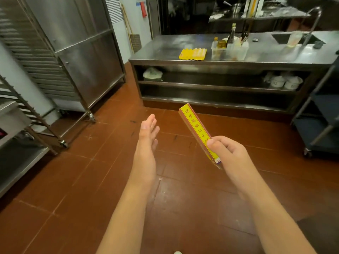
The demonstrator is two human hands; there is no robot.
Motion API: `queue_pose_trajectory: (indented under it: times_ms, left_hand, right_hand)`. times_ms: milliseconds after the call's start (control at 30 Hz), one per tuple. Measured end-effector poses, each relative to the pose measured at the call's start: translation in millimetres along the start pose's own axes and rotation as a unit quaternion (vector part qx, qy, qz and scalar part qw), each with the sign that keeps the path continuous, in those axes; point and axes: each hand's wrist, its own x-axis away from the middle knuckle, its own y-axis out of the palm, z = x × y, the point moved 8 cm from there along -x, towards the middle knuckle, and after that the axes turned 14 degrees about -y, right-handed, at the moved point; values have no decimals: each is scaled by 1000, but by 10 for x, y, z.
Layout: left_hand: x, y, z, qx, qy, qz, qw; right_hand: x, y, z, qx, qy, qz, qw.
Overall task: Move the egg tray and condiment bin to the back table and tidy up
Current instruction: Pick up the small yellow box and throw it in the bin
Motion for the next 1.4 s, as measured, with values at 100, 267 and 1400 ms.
queue_pose_trajectory:
  times_ms: [100, 267, 1400]
  left_hand:
    - [-437, 104, 91, -9, -10, -27, 1000]
    - [-1117, 286, 136, -2, -21, -53, 998]
    - [-5121, -2180, 935, 44, -20, 188, 981]
  right_hand:
    - [-259, 23, 90, 3, -3, 21, 1000]
    - [-712, -38, 395, 23, 18, 46, 999]
    - [-5582, 3109, 593, -4, -73, -196, 978]
